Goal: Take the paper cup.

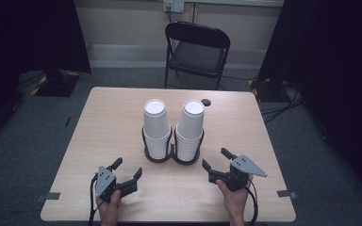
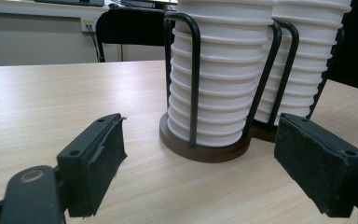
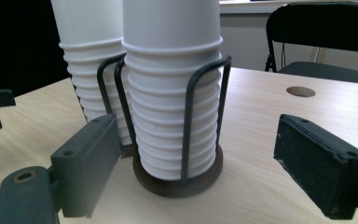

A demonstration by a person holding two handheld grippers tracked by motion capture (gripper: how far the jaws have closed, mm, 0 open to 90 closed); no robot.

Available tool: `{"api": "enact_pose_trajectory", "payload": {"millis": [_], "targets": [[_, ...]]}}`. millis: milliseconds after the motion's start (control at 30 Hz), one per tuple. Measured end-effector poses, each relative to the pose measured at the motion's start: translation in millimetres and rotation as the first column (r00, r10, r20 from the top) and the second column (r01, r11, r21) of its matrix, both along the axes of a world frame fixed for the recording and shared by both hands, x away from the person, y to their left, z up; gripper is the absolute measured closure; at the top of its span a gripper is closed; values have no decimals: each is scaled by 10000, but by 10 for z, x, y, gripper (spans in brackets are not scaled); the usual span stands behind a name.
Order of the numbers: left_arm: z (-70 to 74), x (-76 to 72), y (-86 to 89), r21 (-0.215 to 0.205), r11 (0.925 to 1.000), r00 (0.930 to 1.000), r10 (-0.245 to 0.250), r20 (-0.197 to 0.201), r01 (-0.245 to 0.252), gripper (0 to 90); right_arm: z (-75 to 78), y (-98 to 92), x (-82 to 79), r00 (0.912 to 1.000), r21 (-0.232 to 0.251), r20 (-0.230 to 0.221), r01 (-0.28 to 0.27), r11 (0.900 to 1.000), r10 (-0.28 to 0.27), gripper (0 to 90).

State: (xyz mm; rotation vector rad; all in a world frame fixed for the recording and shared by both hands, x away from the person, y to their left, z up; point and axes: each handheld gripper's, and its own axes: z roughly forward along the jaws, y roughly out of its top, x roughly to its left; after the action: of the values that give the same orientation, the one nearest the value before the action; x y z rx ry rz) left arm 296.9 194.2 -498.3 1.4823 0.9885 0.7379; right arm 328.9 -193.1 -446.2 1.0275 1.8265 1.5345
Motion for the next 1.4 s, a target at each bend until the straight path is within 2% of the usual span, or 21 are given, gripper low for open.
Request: {"api": "enact_pose_trajectory", "payload": {"millis": [167,467,567,867,967,1167,1400], "targets": [[0,0,-1,8,10000,10000,4,5,-4,158,65,35,17,9998,56,152,-155,9999,154,143],[-1,-2,1,-4,10000,10000,28,32,-28,158,295,112,103,9979,82,439,-486,9988,482,148],[-1,-3,3,38,10000,10000,11,48,-11,158,360,128,132,9966,274,541,-639,9976,623,151],[1,-9,-9,175,9998,10000,-4,57,3,160,504,177,191,9943,96,706,-804,9967,795,143],[1,-2,-4,119,9999,9999,-125,29,125,162,616,221,236,9932,-91,921,-707,9975,712,140],[0,-6,-1,63,9999,9999,-125,31,125,163,778,291,339,9897,-48,1105,-910,9958,909,135],[-1,-11,-1,75,9999,9999,-115,56,115,162,862,343,479,9892,52,948,-1126,9936,1116,136]]}}
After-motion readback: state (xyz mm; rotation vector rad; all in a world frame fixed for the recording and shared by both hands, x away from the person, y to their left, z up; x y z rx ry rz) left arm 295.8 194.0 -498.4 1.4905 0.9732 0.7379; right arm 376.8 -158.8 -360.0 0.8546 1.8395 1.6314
